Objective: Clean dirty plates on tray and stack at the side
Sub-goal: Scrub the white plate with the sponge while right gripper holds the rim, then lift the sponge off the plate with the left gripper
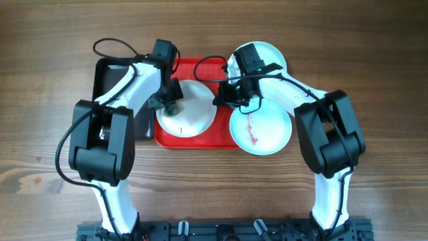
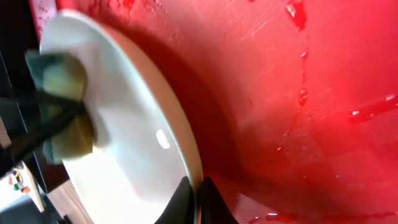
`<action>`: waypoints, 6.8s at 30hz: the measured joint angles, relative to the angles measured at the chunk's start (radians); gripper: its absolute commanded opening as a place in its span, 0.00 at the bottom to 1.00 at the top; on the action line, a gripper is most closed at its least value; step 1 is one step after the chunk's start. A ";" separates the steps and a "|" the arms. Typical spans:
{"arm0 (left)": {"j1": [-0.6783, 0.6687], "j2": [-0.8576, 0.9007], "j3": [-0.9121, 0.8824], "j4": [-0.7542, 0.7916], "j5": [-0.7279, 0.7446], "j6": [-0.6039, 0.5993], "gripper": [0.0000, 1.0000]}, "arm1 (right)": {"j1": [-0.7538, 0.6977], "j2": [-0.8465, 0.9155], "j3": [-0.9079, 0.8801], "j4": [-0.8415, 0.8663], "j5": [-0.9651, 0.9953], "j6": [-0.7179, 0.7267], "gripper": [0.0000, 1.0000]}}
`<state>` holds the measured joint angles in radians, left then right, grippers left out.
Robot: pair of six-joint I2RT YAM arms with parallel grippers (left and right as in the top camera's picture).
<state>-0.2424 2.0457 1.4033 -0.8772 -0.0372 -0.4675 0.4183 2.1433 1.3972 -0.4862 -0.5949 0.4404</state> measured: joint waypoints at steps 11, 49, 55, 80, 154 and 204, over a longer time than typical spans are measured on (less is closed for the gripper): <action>-0.061 0.006 0.000 -0.152 0.137 0.247 0.04 | 0.002 0.000 0.000 -0.005 0.002 -0.019 0.04; -0.161 0.024 0.000 -0.126 -0.259 -0.026 0.04 | -0.004 0.000 0.001 0.009 0.008 0.004 0.04; -0.136 0.017 0.006 -0.178 -0.094 0.139 0.04 | -0.022 0.000 0.000 0.011 0.002 0.003 0.04; -0.106 0.039 -0.013 0.092 0.504 0.515 0.04 | -0.051 0.000 0.001 0.020 -0.005 -0.008 0.04; -0.098 0.012 0.004 -0.005 0.275 0.171 0.04 | -0.047 0.006 0.001 0.018 -0.026 0.000 0.04; -0.091 -0.325 -0.026 -0.084 -0.169 -0.112 0.04 | -0.042 0.015 0.000 0.024 -0.024 -0.001 0.28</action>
<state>-0.3332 1.7203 1.3769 -0.9615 -0.2062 -0.5797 0.3759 2.1586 1.3975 -0.4625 -0.6189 0.4393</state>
